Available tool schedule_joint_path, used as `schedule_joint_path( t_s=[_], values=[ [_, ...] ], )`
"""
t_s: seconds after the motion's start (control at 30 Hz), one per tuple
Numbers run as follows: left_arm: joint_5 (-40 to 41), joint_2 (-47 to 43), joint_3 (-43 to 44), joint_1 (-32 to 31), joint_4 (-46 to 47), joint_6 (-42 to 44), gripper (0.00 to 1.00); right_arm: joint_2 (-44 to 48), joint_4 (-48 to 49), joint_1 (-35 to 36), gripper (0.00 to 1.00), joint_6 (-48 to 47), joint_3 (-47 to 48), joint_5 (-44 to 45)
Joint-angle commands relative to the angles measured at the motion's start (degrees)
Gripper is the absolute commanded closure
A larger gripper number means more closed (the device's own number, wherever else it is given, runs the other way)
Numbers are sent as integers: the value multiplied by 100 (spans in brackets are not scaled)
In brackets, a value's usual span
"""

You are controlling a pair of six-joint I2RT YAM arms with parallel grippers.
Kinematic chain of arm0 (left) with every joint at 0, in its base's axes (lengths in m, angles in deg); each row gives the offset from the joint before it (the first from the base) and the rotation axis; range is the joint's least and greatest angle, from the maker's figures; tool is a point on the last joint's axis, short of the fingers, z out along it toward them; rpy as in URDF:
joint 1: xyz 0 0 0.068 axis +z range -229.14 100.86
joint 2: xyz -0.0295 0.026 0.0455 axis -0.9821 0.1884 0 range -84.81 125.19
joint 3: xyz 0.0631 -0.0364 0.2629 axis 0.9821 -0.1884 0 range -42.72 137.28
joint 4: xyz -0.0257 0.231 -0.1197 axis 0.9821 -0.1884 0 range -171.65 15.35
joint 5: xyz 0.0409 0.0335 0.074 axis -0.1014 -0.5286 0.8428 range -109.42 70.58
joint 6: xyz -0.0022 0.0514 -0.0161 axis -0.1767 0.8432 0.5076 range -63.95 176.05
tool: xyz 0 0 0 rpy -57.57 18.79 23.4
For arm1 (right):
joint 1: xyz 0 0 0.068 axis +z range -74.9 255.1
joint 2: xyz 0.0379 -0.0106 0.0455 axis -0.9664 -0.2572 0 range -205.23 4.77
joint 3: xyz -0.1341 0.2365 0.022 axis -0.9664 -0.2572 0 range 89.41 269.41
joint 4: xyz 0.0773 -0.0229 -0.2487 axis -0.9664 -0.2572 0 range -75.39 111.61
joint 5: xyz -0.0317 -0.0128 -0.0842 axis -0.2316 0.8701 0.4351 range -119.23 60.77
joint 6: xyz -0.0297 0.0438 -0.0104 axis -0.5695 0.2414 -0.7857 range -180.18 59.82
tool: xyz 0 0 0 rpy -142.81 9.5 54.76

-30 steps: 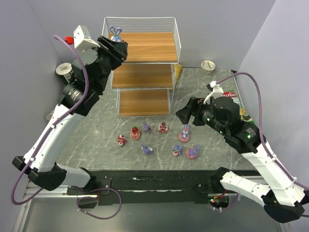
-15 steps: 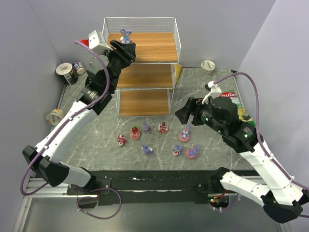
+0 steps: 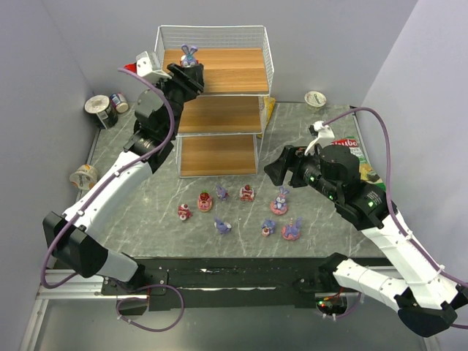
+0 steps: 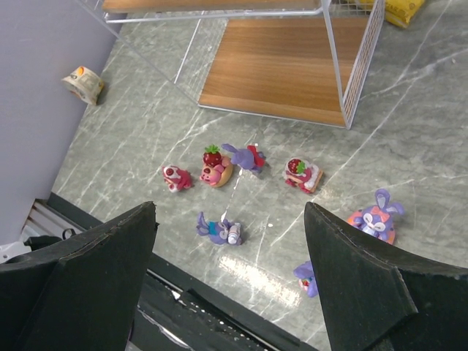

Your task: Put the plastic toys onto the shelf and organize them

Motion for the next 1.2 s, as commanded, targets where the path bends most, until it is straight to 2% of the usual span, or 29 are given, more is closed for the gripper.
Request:
schedule_joint_path(
  t_s=[0.0,0.33,0.67,0.87,1.17],
  values=[
    [-380,5,-189,150,755,-102,90,-2,272,-67,12,-60,-33,97],
    [-969,-21,-577,299,986,161,77,-19,281,-85,12,-68,-68,158],
    [-1058,-232,-735,290,511,-32,79,-19,316,-120,12,-68,-86,141],
    [-900,-285,-524,255,1,-58,80,-46,333,-146,12,-51,-103,106],
    [-829,-285,-568,247,-228,47,75,-72,395,-164,12,-16,-156,62]
  ],
)
